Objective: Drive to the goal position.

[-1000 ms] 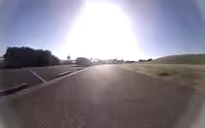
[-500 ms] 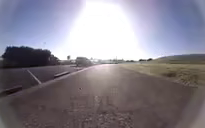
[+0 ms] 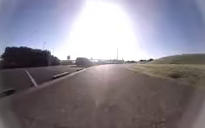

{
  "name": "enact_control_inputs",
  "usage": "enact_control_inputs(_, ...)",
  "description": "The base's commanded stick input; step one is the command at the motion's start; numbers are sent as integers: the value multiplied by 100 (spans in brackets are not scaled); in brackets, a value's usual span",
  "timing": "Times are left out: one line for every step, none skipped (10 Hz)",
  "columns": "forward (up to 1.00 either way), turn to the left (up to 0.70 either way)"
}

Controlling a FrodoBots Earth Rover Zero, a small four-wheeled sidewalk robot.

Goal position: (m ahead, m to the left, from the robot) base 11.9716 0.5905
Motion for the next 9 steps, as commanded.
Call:
enact_control_inputs(70,0)
enact_control_inputs(70,0)
enact_control_inputs(70,0)
enact_control_inputs(70,0)
enact_control_inputs(70,0)
enact_control_inputs(70,0)
enact_control_inputs(70,0)
enact_control_inputs(70,0)
enact_control_inputs(70,0)
